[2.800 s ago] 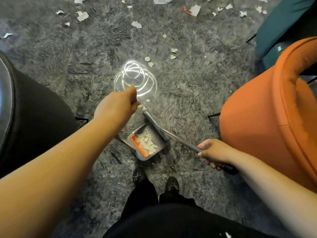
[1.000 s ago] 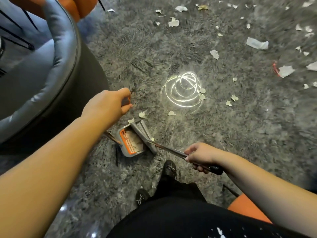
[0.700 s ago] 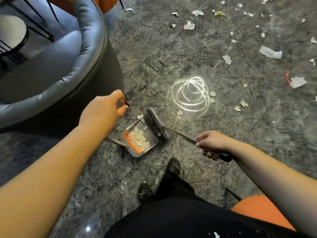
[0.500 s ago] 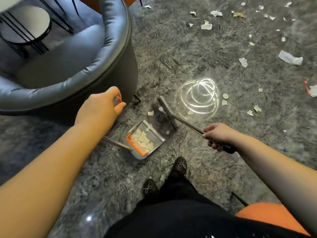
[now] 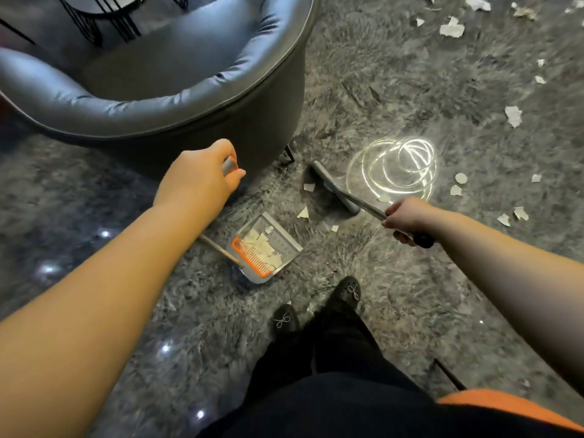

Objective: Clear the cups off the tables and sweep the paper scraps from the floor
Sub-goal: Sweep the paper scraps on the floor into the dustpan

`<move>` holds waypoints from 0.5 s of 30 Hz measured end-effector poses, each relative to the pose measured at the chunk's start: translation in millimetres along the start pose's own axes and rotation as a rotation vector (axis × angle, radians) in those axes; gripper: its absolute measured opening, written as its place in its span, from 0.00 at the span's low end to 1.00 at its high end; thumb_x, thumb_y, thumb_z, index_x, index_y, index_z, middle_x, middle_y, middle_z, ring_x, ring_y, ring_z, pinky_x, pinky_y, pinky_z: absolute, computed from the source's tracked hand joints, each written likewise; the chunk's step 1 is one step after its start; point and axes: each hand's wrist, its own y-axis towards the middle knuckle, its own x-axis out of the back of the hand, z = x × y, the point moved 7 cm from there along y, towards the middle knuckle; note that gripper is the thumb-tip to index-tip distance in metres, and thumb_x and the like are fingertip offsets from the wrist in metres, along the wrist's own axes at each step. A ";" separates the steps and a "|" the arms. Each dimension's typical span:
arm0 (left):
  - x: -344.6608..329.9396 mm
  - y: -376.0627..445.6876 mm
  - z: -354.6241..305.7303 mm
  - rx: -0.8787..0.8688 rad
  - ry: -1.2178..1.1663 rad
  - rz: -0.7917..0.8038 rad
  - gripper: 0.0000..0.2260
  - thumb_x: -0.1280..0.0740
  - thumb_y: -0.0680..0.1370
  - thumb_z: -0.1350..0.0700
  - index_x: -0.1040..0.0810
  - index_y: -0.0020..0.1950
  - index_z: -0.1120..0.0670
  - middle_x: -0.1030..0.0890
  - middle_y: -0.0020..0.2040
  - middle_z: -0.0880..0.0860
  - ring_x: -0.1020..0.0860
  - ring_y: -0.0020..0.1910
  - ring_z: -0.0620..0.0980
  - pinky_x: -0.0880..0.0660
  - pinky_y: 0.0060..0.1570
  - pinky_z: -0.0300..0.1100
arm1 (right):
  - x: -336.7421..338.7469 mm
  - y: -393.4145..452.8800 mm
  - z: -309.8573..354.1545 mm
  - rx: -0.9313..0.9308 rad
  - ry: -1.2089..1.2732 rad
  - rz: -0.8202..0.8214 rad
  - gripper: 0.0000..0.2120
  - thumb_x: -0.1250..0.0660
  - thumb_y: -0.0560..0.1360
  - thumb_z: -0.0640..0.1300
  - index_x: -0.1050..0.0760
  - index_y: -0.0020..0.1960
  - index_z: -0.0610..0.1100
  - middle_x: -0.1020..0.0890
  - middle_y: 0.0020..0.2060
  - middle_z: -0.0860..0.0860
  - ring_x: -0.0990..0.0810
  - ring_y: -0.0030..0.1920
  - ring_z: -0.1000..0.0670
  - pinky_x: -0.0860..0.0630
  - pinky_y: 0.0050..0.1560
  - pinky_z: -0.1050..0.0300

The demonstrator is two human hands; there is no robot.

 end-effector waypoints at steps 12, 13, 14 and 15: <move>1.4 -7.7 12.2 -0.009 0.020 -0.049 0.08 0.34 0.79 0.47 0.30 0.48 0.48 0.27 0.37 0.50 0.29 0.34 0.51 0.37 0.29 0.41 | -71.4 -64.5 17.5 0.096 -0.231 0.160 0.13 0.35 0.74 0.35 0.23 0.58 0.40 0.23 0.27 0.47 0.26 0.20 0.52 0.31 0.20 0.63; 1.2 -8.6 13.5 -0.006 0.022 -0.052 0.08 0.34 0.79 0.46 0.30 0.48 0.48 0.27 0.36 0.49 0.30 0.34 0.50 0.38 0.29 0.41 | -78.0 -70.5 17.8 0.113 -0.254 0.185 0.13 0.35 0.74 0.36 0.23 0.58 0.41 0.23 0.26 0.49 0.26 0.21 0.52 0.30 0.21 0.63; 0.9 -9.4 14.5 -0.006 0.024 -0.056 0.08 0.34 0.79 0.46 0.30 0.48 0.48 0.27 0.37 0.49 0.30 0.34 0.50 0.37 0.29 0.41 | -83.7 -75.3 17.6 0.125 -0.266 0.208 0.14 0.34 0.74 0.37 0.23 0.59 0.41 0.24 0.25 0.51 0.26 0.22 0.53 0.31 0.21 0.64; 0.7 -10.3 14.8 -0.008 0.028 -0.059 0.08 0.34 0.79 0.46 0.30 0.48 0.48 0.28 0.37 0.49 0.29 0.34 0.50 0.36 0.30 0.41 | -88.3 -79.8 17.0 0.133 -0.267 0.224 0.14 0.34 0.73 0.37 0.23 0.59 0.42 0.24 0.26 0.52 0.26 0.21 0.55 0.32 0.20 0.65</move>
